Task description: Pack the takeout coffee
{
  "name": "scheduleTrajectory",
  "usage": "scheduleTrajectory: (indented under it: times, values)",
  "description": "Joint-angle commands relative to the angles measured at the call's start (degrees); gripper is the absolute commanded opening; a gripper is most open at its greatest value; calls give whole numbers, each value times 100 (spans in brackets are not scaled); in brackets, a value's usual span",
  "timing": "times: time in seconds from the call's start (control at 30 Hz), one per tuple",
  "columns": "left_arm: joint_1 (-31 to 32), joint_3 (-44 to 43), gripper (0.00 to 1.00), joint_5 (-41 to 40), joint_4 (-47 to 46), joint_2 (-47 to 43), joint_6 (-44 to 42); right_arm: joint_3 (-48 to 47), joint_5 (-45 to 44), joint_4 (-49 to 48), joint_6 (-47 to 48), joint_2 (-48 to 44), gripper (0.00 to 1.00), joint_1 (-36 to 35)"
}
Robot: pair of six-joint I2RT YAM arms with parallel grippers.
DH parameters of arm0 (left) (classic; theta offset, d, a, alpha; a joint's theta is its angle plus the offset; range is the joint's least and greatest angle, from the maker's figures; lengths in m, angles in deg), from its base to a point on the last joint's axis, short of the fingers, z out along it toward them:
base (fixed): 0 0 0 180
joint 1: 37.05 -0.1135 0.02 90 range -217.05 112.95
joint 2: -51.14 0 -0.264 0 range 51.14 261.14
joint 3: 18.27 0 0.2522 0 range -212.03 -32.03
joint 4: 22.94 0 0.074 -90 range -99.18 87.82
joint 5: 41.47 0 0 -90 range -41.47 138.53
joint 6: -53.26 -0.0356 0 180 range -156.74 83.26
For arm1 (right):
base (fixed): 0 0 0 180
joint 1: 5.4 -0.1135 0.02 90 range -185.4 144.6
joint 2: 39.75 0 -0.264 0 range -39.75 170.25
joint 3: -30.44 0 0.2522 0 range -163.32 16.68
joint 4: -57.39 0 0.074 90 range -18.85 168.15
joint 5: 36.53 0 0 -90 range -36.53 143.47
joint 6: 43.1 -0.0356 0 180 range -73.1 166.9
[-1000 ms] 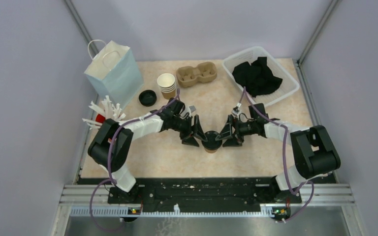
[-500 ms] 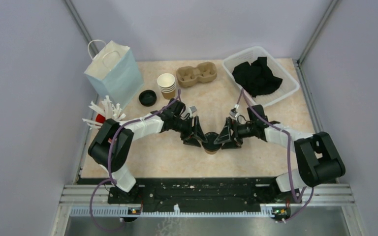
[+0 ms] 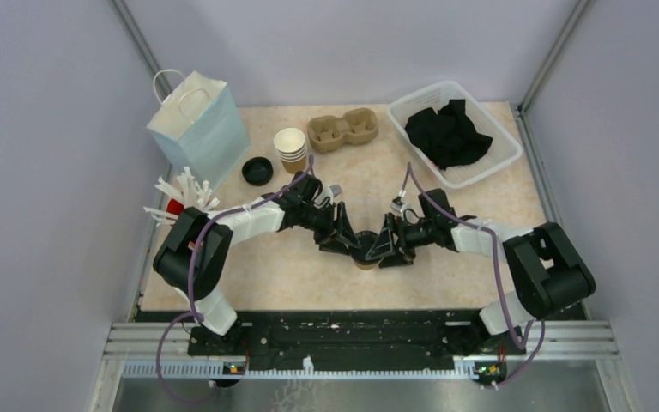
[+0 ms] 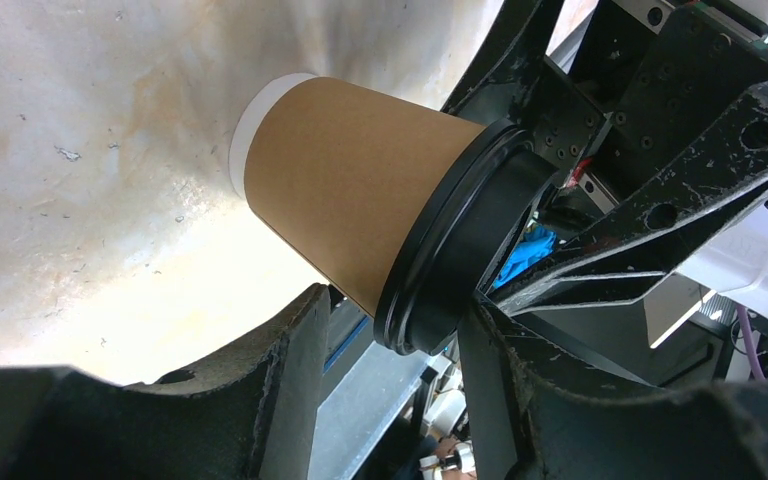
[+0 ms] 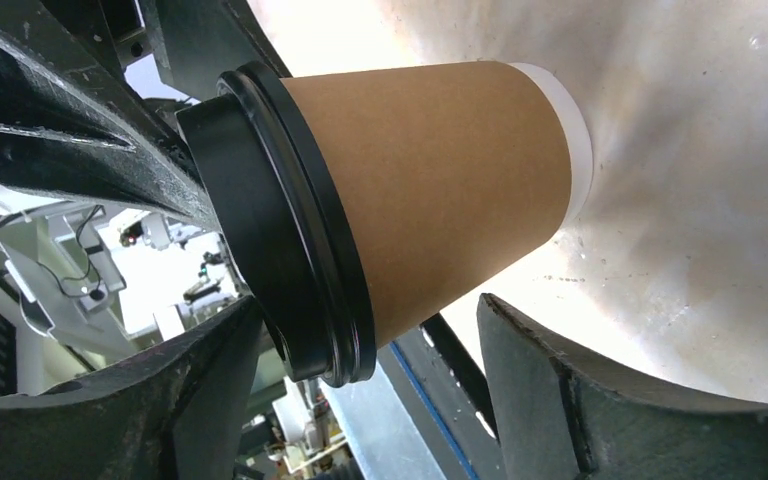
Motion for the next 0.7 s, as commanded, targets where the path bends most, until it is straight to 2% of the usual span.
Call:
scheduleTrajectory:
  times: [0.0,0.1,0.2,0.37,0.5,0.57,0.67]
  values:
    - [16,187,55,-451,108,-20,-246,183,-1031,243,295,7,74,145]
    - [15,136,55,-443,155,-76,-261,-29,-971,637,512,-284,74,141]
    - [18,-51,58,-375,303,-154,-334,-209,-618,693,355,-648,79,149]
    - [11,-457,77,-242,543,-333,-393,-188,-203,262,-166,-914,84,468]
    - [-9,-628,87,-258,687,-486,-471,-348,-154,460,71,-725,84,664]
    - [-32,-550,87,-256,599,-497,-477,-324,-133,341,64,-594,82,664]
    - [-56,-455,75,-226,522,-275,-500,-219,-48,-137,-59,-353,79,680]
